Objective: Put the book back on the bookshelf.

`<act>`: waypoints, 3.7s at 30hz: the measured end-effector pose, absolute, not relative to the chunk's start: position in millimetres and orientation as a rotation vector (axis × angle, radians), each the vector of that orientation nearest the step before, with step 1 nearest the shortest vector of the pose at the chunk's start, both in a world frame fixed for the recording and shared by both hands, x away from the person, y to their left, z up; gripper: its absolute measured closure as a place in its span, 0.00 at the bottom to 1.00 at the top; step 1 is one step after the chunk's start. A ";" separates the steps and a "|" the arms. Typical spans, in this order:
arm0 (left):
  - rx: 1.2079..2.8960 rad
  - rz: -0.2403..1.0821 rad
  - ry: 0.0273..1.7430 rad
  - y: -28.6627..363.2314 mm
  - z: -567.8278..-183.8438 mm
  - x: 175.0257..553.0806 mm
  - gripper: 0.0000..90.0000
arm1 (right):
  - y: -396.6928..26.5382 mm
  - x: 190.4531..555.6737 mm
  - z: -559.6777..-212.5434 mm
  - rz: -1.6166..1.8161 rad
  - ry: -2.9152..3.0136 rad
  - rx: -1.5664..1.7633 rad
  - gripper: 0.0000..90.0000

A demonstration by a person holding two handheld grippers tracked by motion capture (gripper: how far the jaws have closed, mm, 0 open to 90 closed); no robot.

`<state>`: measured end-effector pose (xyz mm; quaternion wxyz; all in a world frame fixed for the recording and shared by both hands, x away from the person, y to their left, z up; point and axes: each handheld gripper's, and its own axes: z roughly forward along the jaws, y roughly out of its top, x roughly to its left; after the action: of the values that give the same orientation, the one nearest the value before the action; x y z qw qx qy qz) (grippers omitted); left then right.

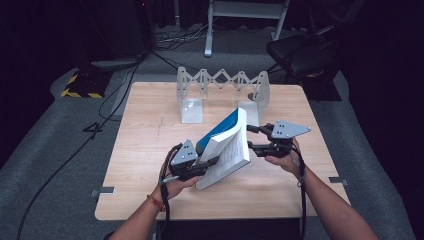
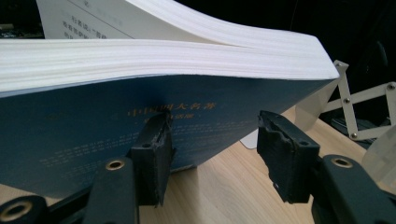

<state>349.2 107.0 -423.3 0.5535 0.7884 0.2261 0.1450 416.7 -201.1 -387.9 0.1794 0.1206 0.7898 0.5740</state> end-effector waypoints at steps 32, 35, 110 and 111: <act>1.839 0.299 0.632 123.7 -446.5 359.7 0.77 | -158.5 424.7 -402.3 1.560 2.272 0.376 0.40; 1.863 0.282 0.592 109.2 -444.8 363.8 0.77 | -174.0 424.9 -402.5 1.565 2.274 0.371 0.39; 2.037 0.260 0.483 101.8 -437.5 337.5 0.64 | -219.4 419.3 -444.9 1.430 2.269 0.490 0.35; 2.047 0.245 0.467 103.8 -436.6 339.1 0.64 | -219.6 420.7 -445.9 1.431 2.282 0.481 0.35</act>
<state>339.1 103.8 -436.6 0.4917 0.8433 0.1923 0.1009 420.7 -219.6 -445.9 0.2014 0.1722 0.8170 0.5122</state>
